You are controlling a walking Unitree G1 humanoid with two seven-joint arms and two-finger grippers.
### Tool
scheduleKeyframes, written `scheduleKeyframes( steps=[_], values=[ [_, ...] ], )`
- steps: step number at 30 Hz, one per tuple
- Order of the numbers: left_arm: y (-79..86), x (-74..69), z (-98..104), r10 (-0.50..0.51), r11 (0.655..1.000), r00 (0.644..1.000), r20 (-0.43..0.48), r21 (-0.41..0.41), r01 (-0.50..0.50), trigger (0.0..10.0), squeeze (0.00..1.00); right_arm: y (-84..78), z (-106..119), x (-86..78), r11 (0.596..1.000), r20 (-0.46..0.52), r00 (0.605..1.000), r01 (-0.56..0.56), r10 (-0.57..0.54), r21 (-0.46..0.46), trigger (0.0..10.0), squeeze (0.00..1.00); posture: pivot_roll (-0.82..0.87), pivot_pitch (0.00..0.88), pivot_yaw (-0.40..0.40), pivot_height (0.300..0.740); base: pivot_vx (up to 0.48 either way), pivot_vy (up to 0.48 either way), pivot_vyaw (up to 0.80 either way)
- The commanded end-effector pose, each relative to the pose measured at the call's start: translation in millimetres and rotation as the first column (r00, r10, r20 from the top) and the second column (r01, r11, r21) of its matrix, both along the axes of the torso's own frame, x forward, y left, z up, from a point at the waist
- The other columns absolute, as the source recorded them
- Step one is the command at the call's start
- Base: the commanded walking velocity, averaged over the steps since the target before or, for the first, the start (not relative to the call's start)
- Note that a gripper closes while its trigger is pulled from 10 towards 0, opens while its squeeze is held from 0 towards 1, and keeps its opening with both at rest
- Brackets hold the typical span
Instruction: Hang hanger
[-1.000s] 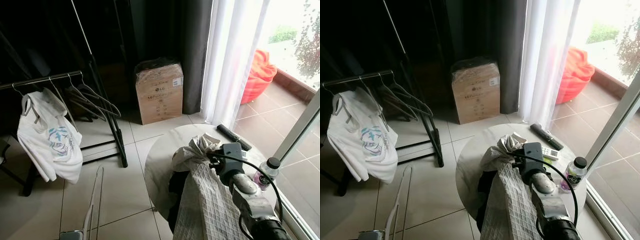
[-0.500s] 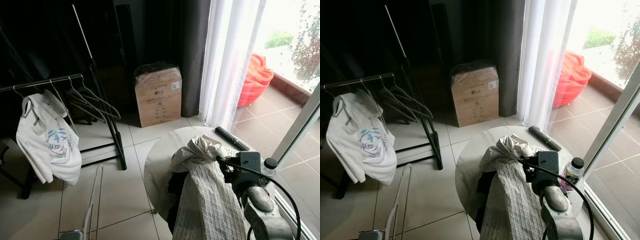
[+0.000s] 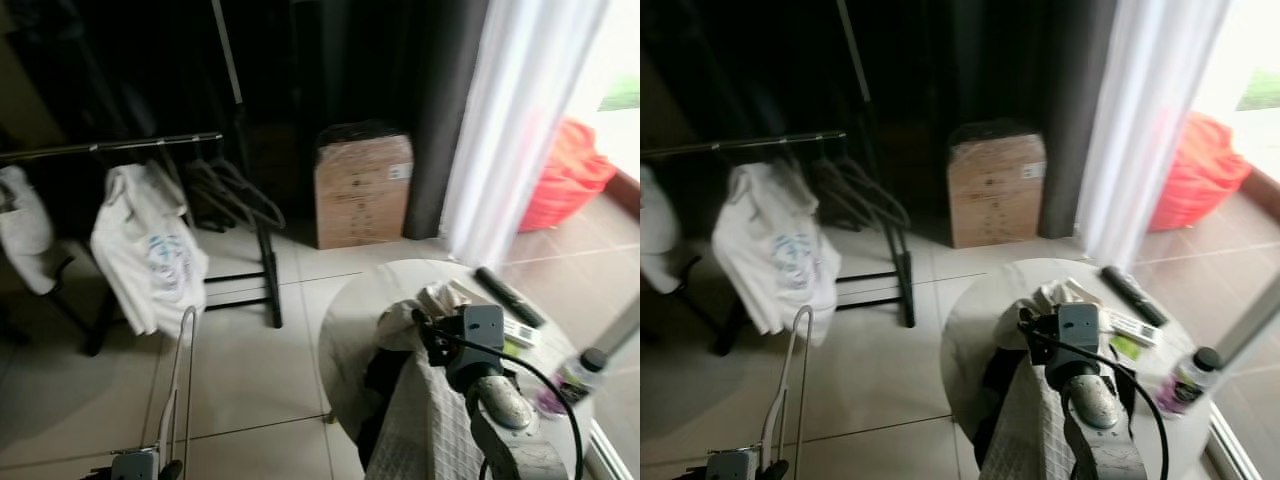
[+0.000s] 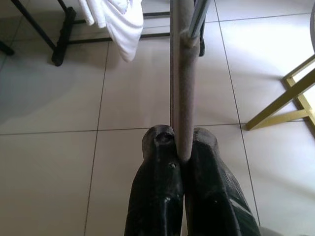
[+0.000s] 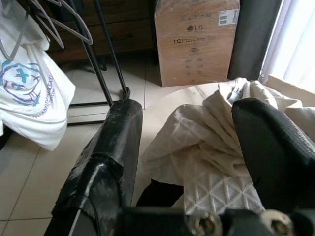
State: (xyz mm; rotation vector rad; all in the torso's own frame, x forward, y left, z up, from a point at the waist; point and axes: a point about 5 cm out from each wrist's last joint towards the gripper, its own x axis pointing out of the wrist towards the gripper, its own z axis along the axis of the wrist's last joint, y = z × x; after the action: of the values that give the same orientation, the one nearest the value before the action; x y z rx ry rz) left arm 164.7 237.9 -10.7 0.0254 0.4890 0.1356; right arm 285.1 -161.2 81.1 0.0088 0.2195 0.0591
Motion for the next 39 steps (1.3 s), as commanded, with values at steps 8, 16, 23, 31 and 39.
scheduleKeyframes(
  steps=[8,16,23,31,39],
  values=[
    [0.6,-1.4,-1,0.009,1.000,1.000,-0.001,-0.009,-0.009,10.0,0.00,-2.8,-6,-3.6,1.000,-0.015,1.000,0.019,-0.019,0.010,10.0,0.00,-0.04,0.067,0.062,0.740,0.000,0.226,0.00],
    [0.3,-0.7,-1,0.011,1.000,1.000,-0.002,-0.013,-0.011,10.0,0.00,-5.6,-14,-4.7,1.000,-0.044,0.999,0.020,-0.020,0.001,10.0,0.00,-0.04,0.072,0.060,0.740,0.000,0.372,0.00],
    [-1.0,-0.1,-1,0.009,1.000,1.000,-0.005,-0.018,-0.009,10.0,0.00,-11.1,-28,-5.0,0.999,-0.094,0.995,0.027,-0.028,-0.017,10.0,0.00,-0.04,0.074,0.058,0.740,0.000,0.373,0.00],
    [-2.7,0.5,-2,0.013,1.000,1.000,-0.005,-0.026,-0.013,10.0,0.00,-13.2,-42,-3.2,1.000,-0.138,0.990,0.023,-0.025,-0.012,10.0,0.00,-0.04,0.074,0.053,0.740,0.000,0.372,0.00],
    [-4.9,1.0,-2,0.014,0.999,1.000,-0.004,-0.032,-0.014,10.0,0.00,-11.0,-59,-3.0,1.000,-0.197,0.980,-0.005,0.000,-0.024,10.0,0.00,-0.02,0.074,0.049,0.740,0.000,0.374,0.00]
  ],
)
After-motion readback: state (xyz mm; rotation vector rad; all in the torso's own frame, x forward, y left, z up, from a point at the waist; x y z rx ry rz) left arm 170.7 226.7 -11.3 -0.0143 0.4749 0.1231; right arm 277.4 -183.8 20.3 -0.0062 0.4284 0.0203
